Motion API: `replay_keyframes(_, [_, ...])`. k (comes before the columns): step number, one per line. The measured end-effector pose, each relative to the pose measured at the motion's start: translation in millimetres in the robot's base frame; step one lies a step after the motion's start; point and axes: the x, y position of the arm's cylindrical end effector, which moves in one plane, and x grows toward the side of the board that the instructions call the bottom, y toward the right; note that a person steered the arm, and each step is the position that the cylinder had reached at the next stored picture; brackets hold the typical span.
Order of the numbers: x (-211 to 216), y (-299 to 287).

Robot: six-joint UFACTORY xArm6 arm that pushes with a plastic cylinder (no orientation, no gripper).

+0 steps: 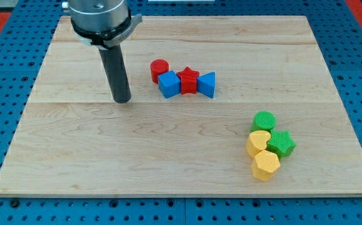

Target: Separate the yellow blocks

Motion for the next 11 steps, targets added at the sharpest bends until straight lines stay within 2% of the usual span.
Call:
replay_keyframes(1, [58,67])
replay_keyframes(2, [143,59])
replay_keyframes(3, [173,92])
replay_keyframes(4, [174,98])
replay_keyframes(7, [172,253])
replay_keyframes(8, [145,257])
replay_keyframes(9, [93,195])
replay_keyframes(10, [58,136])
replay_keyframes(11, [85,140])
